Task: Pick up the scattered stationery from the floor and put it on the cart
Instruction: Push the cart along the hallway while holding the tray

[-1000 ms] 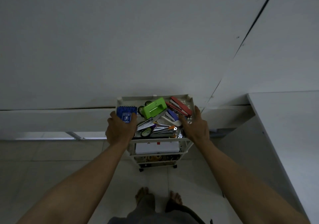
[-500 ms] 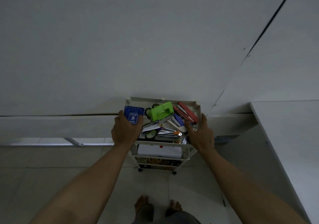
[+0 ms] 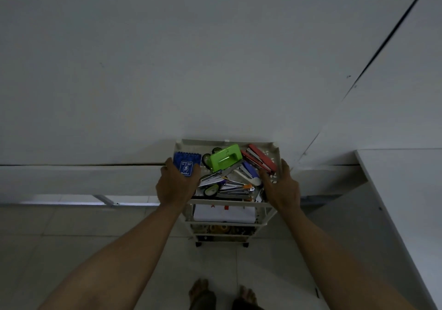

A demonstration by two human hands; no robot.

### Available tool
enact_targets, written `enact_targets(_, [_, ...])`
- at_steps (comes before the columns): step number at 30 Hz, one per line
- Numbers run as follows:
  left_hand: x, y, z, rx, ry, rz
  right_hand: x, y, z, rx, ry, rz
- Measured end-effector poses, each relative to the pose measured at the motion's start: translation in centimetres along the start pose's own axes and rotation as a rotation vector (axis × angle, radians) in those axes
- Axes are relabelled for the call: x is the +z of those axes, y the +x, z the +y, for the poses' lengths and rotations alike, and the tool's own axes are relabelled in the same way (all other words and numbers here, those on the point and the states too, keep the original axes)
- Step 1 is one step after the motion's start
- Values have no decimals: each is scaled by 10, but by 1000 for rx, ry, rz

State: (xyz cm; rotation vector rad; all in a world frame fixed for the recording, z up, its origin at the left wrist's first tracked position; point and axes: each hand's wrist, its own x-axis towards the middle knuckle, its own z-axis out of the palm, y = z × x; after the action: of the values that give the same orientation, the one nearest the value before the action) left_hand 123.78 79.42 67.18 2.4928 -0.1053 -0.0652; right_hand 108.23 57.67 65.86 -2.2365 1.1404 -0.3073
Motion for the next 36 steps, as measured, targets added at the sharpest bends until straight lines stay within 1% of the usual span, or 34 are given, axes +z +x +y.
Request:
enact_targets(3, [0,6,1,53,20,-27,5,-11,6,32,66,25])
enact_targets(6, [-1,9,0,63,38,-36,10,-15,10,60,61,28])
enact_targets(10, [-5,5,-2,53,9,-102,7,-8,8,31,40,-18])
enact_targets(16, [-6,-6,-3,76,-16,-188,-2,-3,7,-13,-4,-10])
enact_targets(19, [-9,-12,-6,176,-5,-200,-6,-7,6,-14,-62,1])
enact_targets(21, [-11,-19,-8,299,120,-208,-8,-12,5,-52,-89,20])
enact_targets(23, [-12,-27,-10,442,246,-240,-12,-16,3,-117,-181,45])
enact_targets(25, [-11,-31,-11,530,306,-281,-15,-22,-2,-237,-294,68])
enact_targets(26, [-10,-33,-11,549,333,-298,-15,-25,-4,-310,-342,57])
enact_targets(28, [-9,-34,-12,554,413,-343,-14,-32,-4,-403,-435,-40])
enact_targets(30, [-7,-35,-15,531,497,-378,-10,-37,1,-424,-535,-191])
enact_targets(31, [-6,-36,-16,514,523,-381,-9,-36,5,-437,-584,-240])
enact_targets(33, [-4,-38,-15,488,547,-367,-9,-29,9,-456,-637,-289])
enact_targets(36, [-1,-40,-10,452,556,-358,-13,-17,9,-441,-627,-315])
